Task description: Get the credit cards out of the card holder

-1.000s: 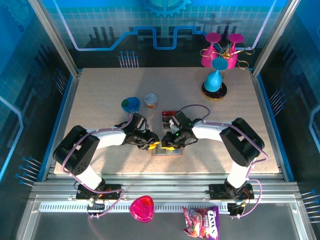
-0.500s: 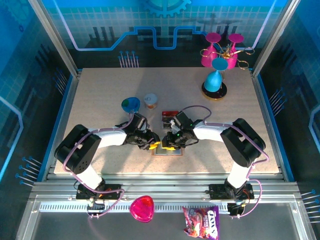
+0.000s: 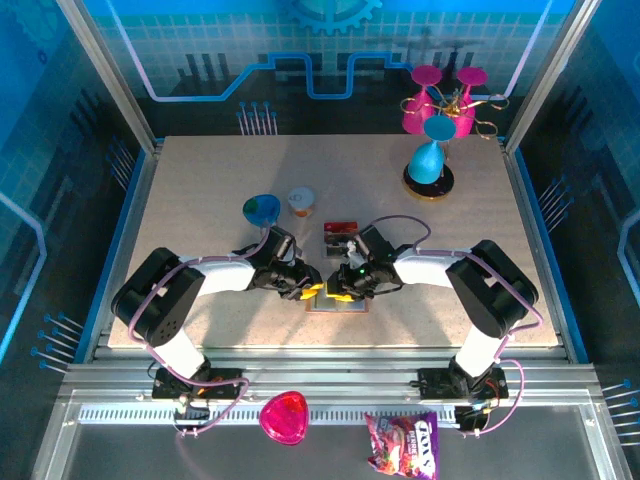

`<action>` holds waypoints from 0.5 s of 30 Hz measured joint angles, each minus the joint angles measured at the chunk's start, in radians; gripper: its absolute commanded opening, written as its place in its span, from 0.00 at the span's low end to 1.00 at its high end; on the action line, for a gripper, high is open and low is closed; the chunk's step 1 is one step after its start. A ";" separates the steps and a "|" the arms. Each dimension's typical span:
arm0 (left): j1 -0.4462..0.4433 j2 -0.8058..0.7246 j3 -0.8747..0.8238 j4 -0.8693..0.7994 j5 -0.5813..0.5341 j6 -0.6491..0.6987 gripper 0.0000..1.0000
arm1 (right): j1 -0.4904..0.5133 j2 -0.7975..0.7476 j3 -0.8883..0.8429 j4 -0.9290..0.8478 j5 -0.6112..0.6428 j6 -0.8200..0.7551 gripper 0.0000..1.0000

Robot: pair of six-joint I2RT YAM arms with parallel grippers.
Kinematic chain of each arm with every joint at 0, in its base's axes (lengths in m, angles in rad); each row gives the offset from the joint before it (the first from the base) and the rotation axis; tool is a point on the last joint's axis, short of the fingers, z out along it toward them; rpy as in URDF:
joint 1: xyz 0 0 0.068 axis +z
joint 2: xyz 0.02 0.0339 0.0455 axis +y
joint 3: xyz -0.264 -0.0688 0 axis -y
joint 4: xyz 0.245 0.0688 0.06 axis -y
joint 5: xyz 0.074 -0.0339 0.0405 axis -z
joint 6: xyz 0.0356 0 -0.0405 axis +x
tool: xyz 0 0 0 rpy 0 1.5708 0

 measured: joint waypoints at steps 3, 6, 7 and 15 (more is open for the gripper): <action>-0.002 0.000 0.000 0.000 0.000 0.000 0.28 | -0.010 -0.012 -0.012 0.002 0.000 0.005 0.33; -0.003 0.000 0.001 -0.002 0.000 0.000 0.28 | -0.018 -0.017 -0.021 0.004 0.000 0.007 0.33; -0.003 0.000 0.001 -0.002 0.000 0.000 0.29 | -0.021 -0.018 -0.026 0.009 0.000 0.007 0.33; -0.003 0.000 0.014 -0.016 0.000 0.000 0.33 | -0.034 -0.018 -0.068 0.085 -0.026 0.030 0.32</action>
